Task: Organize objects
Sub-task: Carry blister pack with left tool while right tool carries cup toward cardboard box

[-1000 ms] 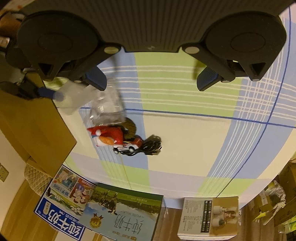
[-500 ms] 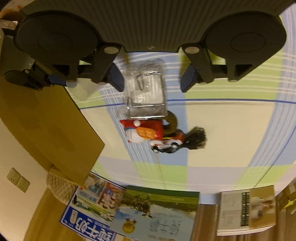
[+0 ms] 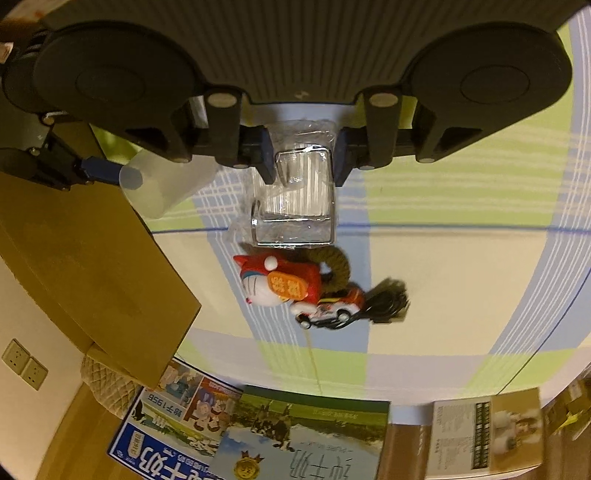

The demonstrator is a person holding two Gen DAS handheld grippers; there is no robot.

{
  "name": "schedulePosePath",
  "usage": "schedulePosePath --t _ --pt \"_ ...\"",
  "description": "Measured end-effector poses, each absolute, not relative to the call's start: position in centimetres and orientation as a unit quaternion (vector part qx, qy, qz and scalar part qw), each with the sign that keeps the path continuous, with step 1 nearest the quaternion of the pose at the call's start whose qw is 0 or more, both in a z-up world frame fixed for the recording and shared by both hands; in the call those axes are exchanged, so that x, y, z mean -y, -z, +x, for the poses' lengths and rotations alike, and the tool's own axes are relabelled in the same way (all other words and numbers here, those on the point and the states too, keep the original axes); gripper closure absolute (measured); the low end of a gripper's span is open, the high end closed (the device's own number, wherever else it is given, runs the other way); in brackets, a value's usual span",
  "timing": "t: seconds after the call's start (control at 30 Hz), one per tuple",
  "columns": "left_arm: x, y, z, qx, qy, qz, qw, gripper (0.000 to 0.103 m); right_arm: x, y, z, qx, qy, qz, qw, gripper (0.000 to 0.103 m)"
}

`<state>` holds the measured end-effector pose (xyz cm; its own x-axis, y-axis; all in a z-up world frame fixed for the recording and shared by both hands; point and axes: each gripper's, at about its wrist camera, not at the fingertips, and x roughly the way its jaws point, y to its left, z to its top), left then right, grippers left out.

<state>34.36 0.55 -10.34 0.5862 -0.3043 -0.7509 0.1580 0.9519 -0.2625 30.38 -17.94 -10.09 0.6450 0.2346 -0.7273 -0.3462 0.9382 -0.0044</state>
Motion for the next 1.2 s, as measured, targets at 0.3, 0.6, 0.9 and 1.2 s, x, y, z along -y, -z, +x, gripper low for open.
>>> schedulePosePath --t 0.3,0.6,0.9,1.2 --pt "-1.8 9.7 29.9 -0.446 0.107 -0.109 0.882 0.077 18.7 8.4 27.0 -0.383 -0.166 -0.062 0.906 0.034" --pt "-2.8 7.8 24.0 -0.439 0.086 -0.126 0.886 0.077 19.0 6.2 22.4 -0.365 -0.176 -0.053 0.913 0.034" --pt "-2.3 5.8 17.7 -0.424 0.079 -0.172 0.886 0.077 20.0 4.2 16.1 -0.345 -0.172 -0.04 0.922 0.034" --pt "-0.9 3.7 12.6 -0.409 0.072 -0.194 0.889 0.077 23.7 2.0 11.1 -0.332 -0.146 0.005 0.932 0.034"
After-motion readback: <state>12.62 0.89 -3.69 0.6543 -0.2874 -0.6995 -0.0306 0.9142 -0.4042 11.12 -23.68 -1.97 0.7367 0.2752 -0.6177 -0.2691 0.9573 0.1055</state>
